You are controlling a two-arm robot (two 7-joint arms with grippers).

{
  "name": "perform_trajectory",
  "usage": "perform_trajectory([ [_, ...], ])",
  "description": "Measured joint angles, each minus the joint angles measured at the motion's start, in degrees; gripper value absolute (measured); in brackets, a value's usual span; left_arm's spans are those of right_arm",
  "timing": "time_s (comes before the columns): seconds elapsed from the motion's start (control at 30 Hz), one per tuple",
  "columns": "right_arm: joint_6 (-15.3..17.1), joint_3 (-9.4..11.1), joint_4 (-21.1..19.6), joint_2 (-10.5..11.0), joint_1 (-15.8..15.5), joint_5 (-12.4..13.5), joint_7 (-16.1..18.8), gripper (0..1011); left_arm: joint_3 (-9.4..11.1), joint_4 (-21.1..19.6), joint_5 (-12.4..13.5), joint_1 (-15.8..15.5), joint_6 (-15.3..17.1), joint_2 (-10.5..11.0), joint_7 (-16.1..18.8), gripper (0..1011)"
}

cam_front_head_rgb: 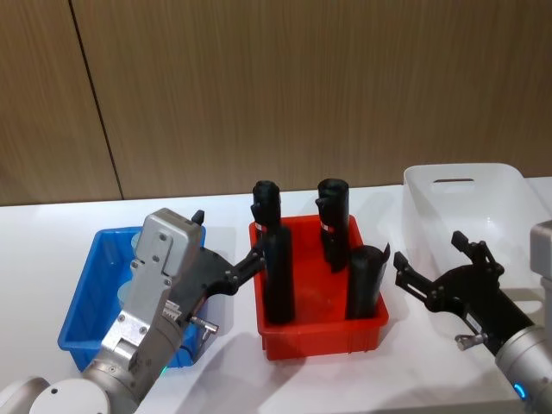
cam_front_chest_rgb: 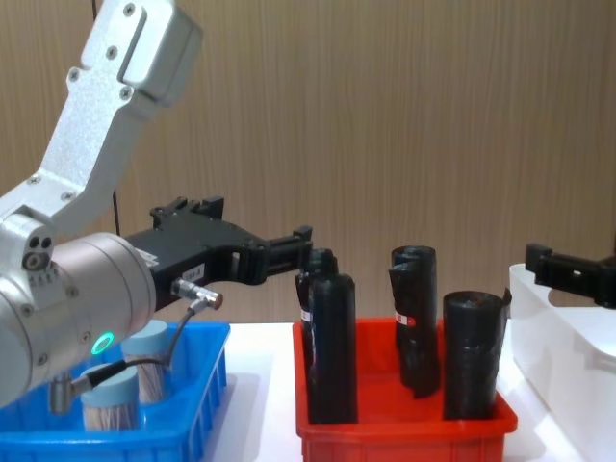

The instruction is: Pick the cotton swabs from the blue box and place them into the white box.

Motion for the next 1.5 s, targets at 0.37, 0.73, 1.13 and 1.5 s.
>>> perform_trajectory([
  [0.37,0.00,0.00,0.00,0.00,0.00,0.00,0.00,1002,0.00,0.00,0.00,0.00,0.00,0.00,0.00,1004],
  [0.73,0.00,0.00,0.00,0.00,0.00,0.00,0.00,1002,0.00,0.00,0.00,0.00,0.00,0.00,0.00,1004],
  [1.13,0.00,0.00,0.00,0.00,0.00,0.00,0.00,1002,-0.70,0.72,-1.01,-0.07,0.54,0.39,-0.34,1004],
  [1.5,0.00,0.00,0.00,0.00,0.00,0.00,0.00,1002,-2.67,2.14,-4.13,0.17,2.60,1.83,0.37,1004],
])
